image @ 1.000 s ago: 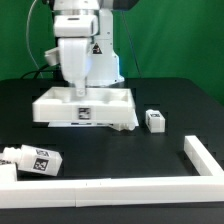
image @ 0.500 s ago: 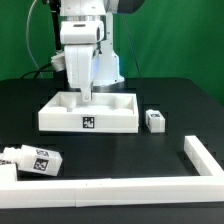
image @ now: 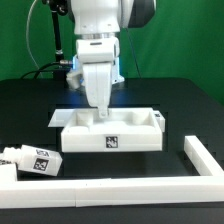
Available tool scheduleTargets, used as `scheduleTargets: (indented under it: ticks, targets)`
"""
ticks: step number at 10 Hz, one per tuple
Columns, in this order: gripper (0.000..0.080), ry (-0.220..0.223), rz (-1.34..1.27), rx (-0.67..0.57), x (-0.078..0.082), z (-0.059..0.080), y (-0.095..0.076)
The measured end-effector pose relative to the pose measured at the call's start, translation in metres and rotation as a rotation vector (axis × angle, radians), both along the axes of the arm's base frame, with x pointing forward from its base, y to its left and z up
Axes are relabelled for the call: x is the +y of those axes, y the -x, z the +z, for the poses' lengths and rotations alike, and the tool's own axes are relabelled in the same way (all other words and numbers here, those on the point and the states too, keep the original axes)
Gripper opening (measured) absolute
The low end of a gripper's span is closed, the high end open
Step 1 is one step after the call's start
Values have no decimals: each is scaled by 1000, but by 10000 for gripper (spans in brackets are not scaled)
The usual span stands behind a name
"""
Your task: Assemble one leg
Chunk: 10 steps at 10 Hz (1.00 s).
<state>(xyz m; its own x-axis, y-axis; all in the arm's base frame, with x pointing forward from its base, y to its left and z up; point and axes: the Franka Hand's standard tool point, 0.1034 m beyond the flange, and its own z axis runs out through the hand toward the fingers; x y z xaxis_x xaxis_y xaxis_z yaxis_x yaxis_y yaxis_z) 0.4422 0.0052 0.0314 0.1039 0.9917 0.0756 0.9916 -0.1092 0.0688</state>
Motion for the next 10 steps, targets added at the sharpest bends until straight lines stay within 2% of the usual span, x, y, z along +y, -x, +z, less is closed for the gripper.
scheduleTargets:
  ticks: [2, 4, 5, 10]
  targets:
    - [57, -15, -10, -4, 18, -11, -21]
    - [57, 2, 85, -18, 39, -16, -30]
    - [57, 10, 67, -12, 29, -17, -29]
    - [57, 11, 64, -8, 27, -19, -27]
